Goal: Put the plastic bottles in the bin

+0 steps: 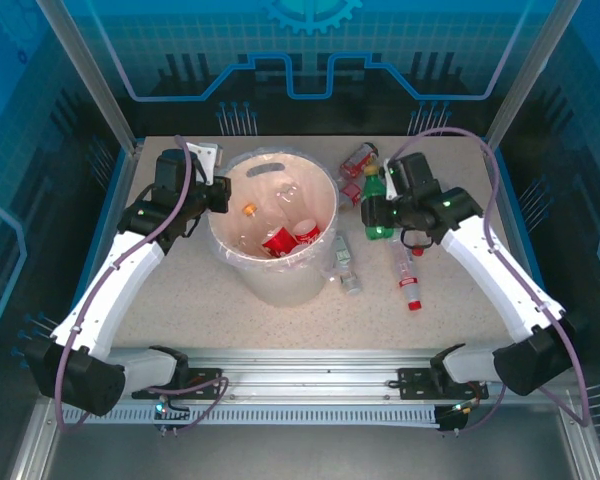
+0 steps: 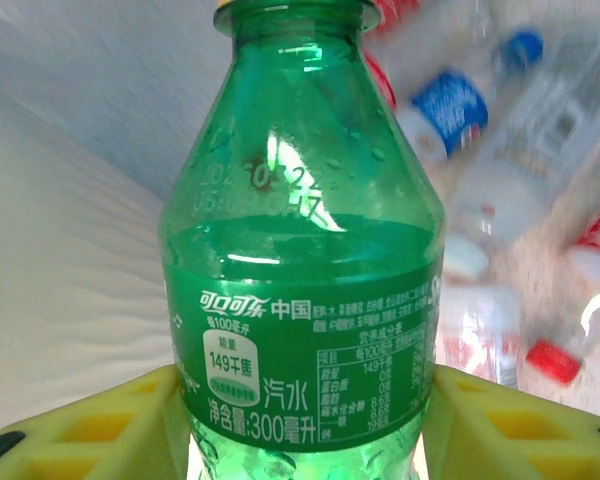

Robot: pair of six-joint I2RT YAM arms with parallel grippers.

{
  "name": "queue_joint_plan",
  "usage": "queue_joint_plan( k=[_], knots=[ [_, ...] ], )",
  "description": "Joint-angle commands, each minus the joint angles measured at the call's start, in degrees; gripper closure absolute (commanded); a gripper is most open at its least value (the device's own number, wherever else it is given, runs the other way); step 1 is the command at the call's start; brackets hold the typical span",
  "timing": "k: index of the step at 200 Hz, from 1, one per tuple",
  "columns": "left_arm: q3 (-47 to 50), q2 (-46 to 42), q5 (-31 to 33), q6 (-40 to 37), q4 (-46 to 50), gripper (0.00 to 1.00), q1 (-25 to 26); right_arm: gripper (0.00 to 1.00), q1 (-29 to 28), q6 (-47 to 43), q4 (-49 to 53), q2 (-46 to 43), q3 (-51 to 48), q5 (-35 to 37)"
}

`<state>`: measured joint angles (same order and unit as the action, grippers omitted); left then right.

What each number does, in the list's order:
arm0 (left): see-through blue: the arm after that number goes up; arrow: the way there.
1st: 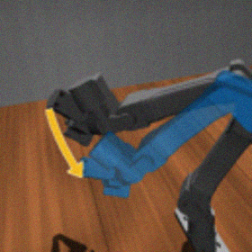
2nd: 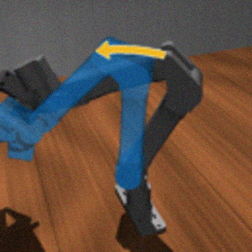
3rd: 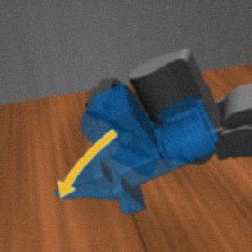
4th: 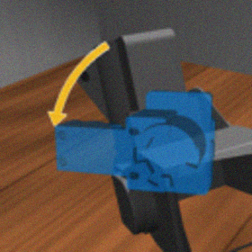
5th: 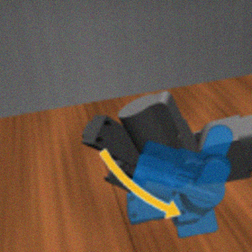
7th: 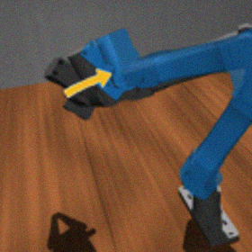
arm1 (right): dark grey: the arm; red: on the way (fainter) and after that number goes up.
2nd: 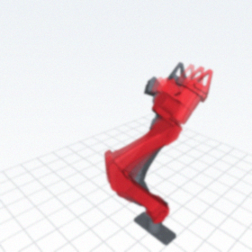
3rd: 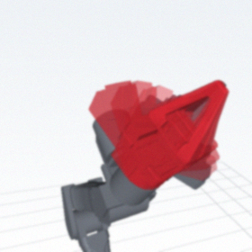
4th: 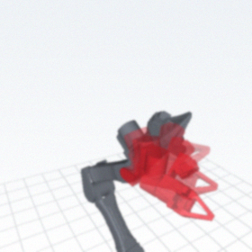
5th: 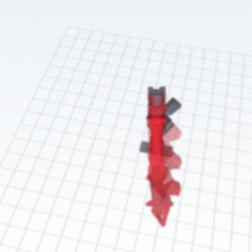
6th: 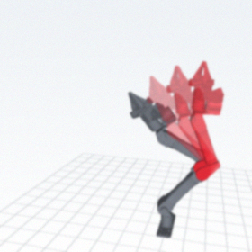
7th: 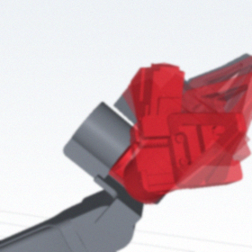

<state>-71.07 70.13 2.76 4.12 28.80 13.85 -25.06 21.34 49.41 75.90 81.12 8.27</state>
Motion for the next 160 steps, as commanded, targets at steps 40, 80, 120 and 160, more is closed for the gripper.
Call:
queue_joint_plan(
  k=[40,80,120,160],
  knots=[
    [1.64,1.42,-1.14,1.12,1.60,1.00,-0.05,0.42,-7.33,-6.06,0.51,3.07,20.45,-1.96],
    [1.63,1.32,-1.15,1.00,1.62,1.00,-0.05,0.41,-15.50,-8.37,1.31,10.58,29.96,-2.85],
    [1.70,1.24,-0.92,0.95,1.53,1.00,-0.05,0.41,-19.64,-8.98,3.41,18.61,33.42,-6.55],
    [1.66,1.15,-0.94,0.98,1.53,1.00,-0.04,0.40,-22.46,-12.26,10.15,23.39,34.82,-4.77]
  ],
)
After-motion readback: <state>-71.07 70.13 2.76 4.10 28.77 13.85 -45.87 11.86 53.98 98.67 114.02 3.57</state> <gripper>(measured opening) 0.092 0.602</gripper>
